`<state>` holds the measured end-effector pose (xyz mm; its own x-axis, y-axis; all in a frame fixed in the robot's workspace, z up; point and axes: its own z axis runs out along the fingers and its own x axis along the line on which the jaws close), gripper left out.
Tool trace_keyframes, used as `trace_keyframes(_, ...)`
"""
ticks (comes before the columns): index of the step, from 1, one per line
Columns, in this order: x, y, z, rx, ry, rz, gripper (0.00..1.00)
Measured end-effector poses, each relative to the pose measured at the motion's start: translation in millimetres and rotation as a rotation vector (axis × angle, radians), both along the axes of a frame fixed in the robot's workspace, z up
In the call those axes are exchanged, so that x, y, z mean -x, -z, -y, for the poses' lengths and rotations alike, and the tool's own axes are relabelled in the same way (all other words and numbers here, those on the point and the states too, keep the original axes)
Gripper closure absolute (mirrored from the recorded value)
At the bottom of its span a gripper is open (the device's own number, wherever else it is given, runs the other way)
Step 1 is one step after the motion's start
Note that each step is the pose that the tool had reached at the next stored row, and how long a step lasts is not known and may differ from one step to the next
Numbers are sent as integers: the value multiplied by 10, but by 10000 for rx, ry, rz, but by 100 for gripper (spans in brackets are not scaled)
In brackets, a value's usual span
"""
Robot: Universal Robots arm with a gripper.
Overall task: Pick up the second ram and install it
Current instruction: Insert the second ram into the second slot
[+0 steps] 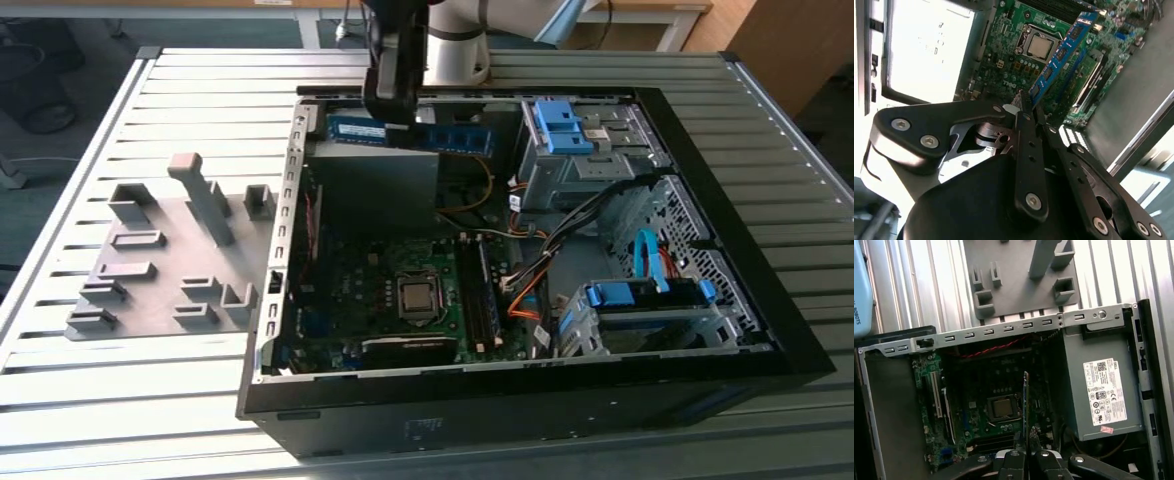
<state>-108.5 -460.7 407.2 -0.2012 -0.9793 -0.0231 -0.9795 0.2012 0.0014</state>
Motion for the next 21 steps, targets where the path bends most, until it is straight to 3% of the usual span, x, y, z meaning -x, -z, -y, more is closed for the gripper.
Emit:
trace_keyframes(8,0,5,0,1,495,0,86)
trace_keyframes(19,0,6,0,0,535,0,86)
trace_keyframes(21,0,18,0,0,1135,0,86)
